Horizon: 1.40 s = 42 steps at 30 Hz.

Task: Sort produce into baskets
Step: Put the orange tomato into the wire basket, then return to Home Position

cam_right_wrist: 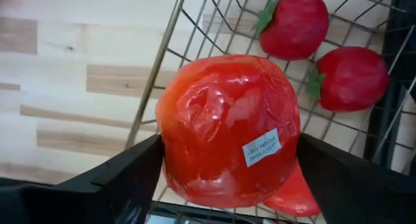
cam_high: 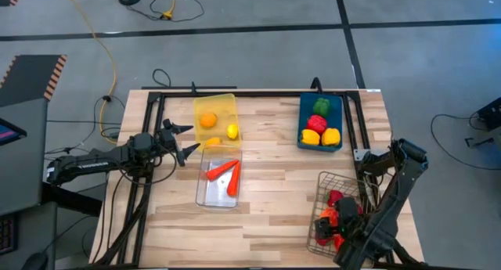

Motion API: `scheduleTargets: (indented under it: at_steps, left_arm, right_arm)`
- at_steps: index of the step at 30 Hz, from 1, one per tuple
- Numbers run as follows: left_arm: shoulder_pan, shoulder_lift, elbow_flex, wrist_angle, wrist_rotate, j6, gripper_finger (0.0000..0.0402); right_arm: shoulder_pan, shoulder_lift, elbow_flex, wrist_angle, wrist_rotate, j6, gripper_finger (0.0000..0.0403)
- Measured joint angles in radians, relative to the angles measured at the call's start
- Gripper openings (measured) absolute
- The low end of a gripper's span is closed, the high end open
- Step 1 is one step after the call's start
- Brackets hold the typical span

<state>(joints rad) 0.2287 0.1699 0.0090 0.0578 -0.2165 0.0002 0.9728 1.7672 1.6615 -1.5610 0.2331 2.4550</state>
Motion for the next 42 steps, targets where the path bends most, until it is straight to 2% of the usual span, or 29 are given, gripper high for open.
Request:
scheduleTargets:
  at_steps: [4, 11, 14, 18, 23, 25, 27, 33, 35, 38, 42]
  left_arm:
    - [0.0, 0.0, 0.0, 0.0, 0.0, 0.0, 0.0359]
    - [0.0, 0.0, 0.0, 0.0, 0.0, 0.0, 0.0359]
    - [0.0, 0.0, 0.0, 0.0, 0.0, 0.0, 0.0359]
    - [0.0, 0.0, 0.0, 0.0, 0.0, 0.0, 0.0359]
    - [0.0, 0.0, 0.0, 0.0, 0.0, 0.0, 0.0359]
    - [0.0, 0.0, 0.0, 0.0, 0.0, 0.0, 0.0359]
    - [0.0, 0.0, 0.0, 0.0, 0.0, 0.0, 0.0359]
    - [0.0, 0.0, 0.0, 0.0, 0.0, 0.0, 0.0359]
    - [0.0, 0.0, 0.0, 0.0, 0.0, 0.0, 0.0359]
    - [0.0, 0.0, 0.0, 0.0, 0.0, 0.0, 0.0359]
    - [0.0, 0.0, 0.0, 0.0, 0.0, 0.0, 0.0359]
  right_arm:
    - [-0.011, 0.0, 0.0, 0.004, -0.001, -0.053, 0.0394]
    - [-0.035, 0.0, 0.0, 0.005, 0.007, -0.101, 0.0397]
    - [-0.052, 0.0, 0.0, 0.011, 0.068, -0.102, 0.0396]
    - [-0.079, -0.005, 0.0, 0.008, 0.276, -0.118, 0.0386]
    - [-0.132, -0.022, 0.002, 0.036, 0.671, -0.235, 0.0371]
    - [-0.174, -0.031, 0.002, 0.078, 0.807, -0.379, 0.0364]
    - [-0.225, -0.042, 0.012, 0.125, 0.877, -0.569, 0.0356]
    - [-0.402, -0.094, 0.068, 0.339, 0.891, -1.15, 0.0322]
    - [-0.464, -0.119, 0.082, 0.469, 0.843, -1.406, 0.0311]
    - [-0.557, -0.166, 0.088, 0.677, 0.696, -1.761, 0.0295]
    - [-0.684, -0.208, 0.089, 0.884, 0.512, -2.078, 0.0277]
